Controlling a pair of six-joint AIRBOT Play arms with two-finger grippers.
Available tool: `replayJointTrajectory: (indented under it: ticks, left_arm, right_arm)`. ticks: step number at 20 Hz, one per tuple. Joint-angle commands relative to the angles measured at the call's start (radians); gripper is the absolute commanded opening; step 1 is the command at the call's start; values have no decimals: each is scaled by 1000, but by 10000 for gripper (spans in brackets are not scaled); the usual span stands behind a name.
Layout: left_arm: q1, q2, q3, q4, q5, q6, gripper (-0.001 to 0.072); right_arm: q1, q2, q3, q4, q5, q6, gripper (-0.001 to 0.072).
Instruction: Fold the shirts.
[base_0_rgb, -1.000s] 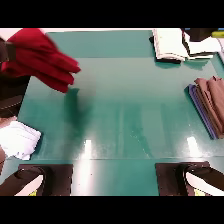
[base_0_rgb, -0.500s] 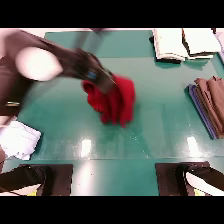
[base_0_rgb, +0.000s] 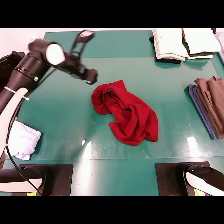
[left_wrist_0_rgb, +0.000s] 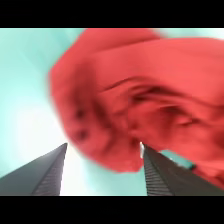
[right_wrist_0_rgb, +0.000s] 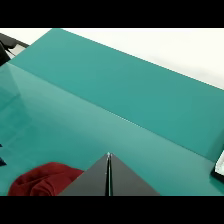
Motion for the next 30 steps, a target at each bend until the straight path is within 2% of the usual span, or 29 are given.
replayJointTrajectory:
  ticks: [1,5,10,11,13,17,20,21,22,23,26,30]
  left_arm:
    - [185,-7,-187,-225,65,5,548]
    - [169,-73,-372,-319,225,61,548]
    - [75,-157,-376,-374,374,81,547]
    - [69,-157,-376,-375,392,80,487]
    - [81,-156,-351,-361,385,81,21]
    - [137,-142,-238,-297,283,82,27]
    - [165,-134,-188,-275,244,117,27]
    - [167,-134,-186,-275,238,126,27]
    - [167,-135,-187,-270,233,126,27]
    - [167,-135,-187,-271,229,126,27]
    - [167,-135,-187,-272,232,126,27]
    - [167,-135,-187,-274,231,125,27]
  right_arm:
    - [0,0,-1,1,2,2,18]
    - [0,-2,-1,2,1,13,18]
    - [0,-2,-4,0,15,21,18]
    - [-7,-1,-18,0,29,27,19]
    - [-58,-1,-71,2,115,84,19]
    - [-222,-1,-325,3,308,114,18]
    - [-321,-1,-627,3,329,114,21]
    - [-338,-1,-744,4,298,114,76]
    - [-344,-2,-851,5,256,114,318]
    - [-347,-2,-953,16,204,113,459]
    - [-345,-2,-1191,185,34,52,448]
    - [-339,-2,-1318,352,-80,-15,447]
